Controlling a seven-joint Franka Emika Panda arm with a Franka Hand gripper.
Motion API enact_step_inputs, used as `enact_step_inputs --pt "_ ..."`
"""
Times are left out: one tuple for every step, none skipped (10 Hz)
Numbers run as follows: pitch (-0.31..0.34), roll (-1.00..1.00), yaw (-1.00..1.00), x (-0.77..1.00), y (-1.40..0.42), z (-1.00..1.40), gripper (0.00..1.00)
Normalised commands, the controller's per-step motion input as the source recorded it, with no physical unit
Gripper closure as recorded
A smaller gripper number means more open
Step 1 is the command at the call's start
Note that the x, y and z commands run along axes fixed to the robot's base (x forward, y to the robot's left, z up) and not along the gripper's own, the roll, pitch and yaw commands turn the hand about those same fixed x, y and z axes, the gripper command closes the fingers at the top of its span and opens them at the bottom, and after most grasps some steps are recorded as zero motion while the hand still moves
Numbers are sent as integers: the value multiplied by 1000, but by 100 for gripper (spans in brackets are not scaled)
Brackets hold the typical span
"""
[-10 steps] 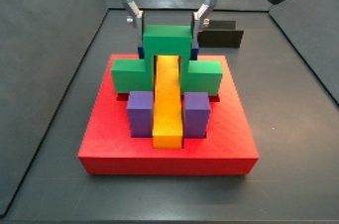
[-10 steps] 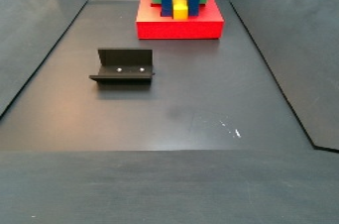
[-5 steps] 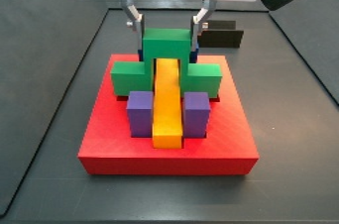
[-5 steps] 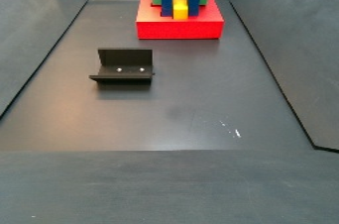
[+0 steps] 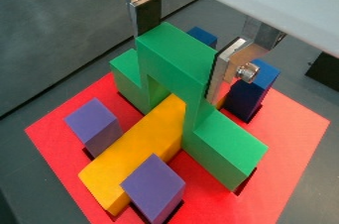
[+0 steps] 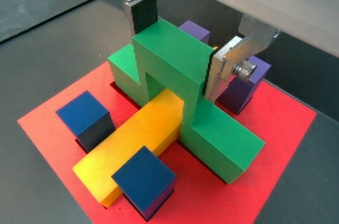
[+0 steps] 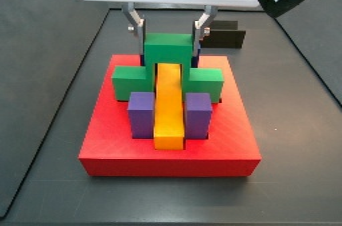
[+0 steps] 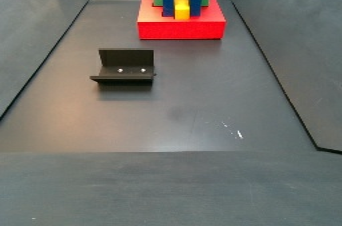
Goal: Pick up the green object. Move up. Place the green object on the fixture. Regrasp the green object. Move to above the board. Insert the green object.
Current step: Insert the green object.
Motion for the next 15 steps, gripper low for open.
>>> enact_step_inputs --pt "-6 10 0 26 0 -157 100" --pt "0 0 0 11 40 -106 100" --pt "0 0 0 0 89 -46 100" --pt "0 0 0 0 100 -23 100" --pt "0 0 0 0 20 -31 100" --pt "0 4 0 0 0 -34 100" --pt "0 61 0 0 -26 -86 100" --pt "-31 171 0 -14 -171 -191 100" --pt "-49 184 0 -51 -160 -300 100" --pt "-46 204 0 -54 -157 -323 100" --pt "-33 224 0 0 -180 -297 100" --pt "0 219 0 0 -169 -134 100" --pt "6 56 0 11 -26 0 100" --pt "0 0 0 0 0 -26 100" --pt "0 -97 0 143 0 0 100"
